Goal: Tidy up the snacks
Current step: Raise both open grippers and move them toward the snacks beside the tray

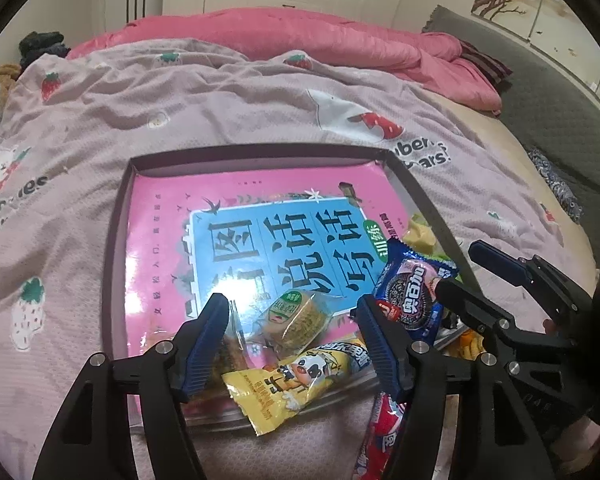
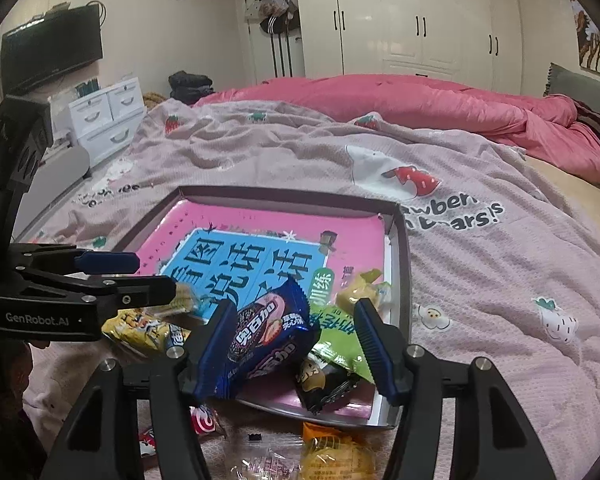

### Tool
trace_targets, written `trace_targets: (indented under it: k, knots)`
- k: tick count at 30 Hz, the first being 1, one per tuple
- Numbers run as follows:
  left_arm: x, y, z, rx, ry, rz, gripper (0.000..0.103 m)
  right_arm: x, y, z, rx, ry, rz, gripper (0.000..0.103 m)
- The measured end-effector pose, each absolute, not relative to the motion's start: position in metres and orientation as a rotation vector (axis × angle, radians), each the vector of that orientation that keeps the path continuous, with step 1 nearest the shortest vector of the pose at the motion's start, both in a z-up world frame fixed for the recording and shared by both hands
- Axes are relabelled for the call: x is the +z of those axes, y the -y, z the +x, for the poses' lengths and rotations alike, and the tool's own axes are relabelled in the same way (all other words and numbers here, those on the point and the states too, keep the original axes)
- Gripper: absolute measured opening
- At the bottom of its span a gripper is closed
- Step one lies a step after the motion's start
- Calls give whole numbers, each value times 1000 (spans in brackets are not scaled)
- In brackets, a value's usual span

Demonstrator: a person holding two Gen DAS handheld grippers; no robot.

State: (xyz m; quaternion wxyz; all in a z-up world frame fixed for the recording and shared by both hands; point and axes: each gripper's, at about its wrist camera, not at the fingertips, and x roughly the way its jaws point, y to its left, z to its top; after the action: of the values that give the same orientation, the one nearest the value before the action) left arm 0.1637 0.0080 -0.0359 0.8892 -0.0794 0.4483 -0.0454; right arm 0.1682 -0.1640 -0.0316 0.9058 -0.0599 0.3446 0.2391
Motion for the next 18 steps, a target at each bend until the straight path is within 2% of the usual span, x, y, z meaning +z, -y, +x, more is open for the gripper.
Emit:
trace_targets:
  k: [18]
  knots:
    - [-6, -16, 146, -77, -873, -159, 69, -12, 173, 156, 492, -648, -102, 66]
